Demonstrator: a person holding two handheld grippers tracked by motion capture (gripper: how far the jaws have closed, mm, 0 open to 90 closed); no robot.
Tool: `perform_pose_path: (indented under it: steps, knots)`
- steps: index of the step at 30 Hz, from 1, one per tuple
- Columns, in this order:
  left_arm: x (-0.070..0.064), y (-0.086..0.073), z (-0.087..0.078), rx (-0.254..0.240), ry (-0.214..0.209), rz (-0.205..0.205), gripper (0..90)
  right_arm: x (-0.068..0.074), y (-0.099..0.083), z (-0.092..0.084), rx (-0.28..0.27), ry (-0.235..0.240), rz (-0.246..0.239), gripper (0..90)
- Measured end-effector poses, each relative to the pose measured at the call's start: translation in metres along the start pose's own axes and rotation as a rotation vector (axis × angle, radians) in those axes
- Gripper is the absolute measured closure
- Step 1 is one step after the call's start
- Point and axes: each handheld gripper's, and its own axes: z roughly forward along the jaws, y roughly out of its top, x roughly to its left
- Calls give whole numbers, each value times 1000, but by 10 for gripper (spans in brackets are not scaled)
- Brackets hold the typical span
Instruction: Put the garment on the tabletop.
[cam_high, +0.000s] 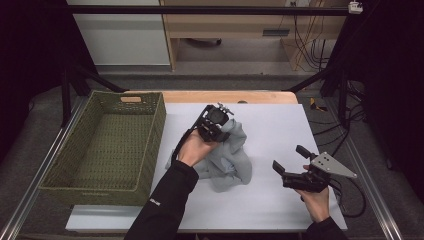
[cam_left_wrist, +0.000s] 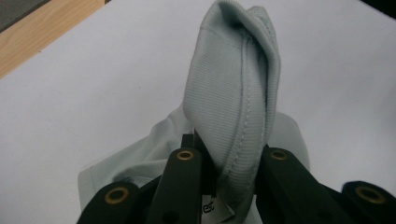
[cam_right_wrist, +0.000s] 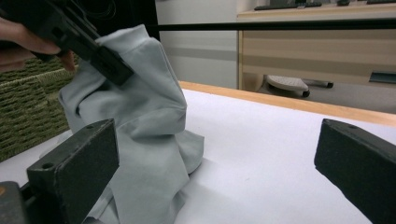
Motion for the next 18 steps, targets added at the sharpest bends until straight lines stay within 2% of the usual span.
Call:
perform_pose_path:
  steps: [5, 6, 7, 8, 12, 13, 15, 16, 17, 18]
  knots:
    - [2, -5, 7, 11, -7, -2, 790, 0, -4, 1, 10, 9, -10, 4]
    - [2, -5, 7, 6, -8, 0, 752, 1, -5, 1, 8, 11, -7, 3]
    - [2, -5, 6, -4, -10, 0, 669, 2, -5, 2, 13, 12, -6, 4]
    - [2, -5, 5, -20, -5, -1, 669, 2, -5, 2, 13, 12, -6, 4]
    - [0, -6, -7, -98, 14, -9, 460, 2, -7, 3, 19, 19, -13, 3]
    - [-1, -7, -9, -125, 19, -23, 420, 3, -7, 3, 25, 17, -4, 3]
    - [-2, -8, -18, -160, 44, -10, 351, 3, -7, 3, 25, 18, 0, 3]
    - [-2, -9, -22, -179, 64, 14, 312, 1, -7, 3, 22, 24, -13, 3]
    - [-4, -10, -27, -217, 76, 1, 287, 1, -7, 3, 24, 19, -12, 3]
    - [-4, -11, -31, -230, 72, -2, 266, 2, -7, 3, 25, 16, -6, 3]
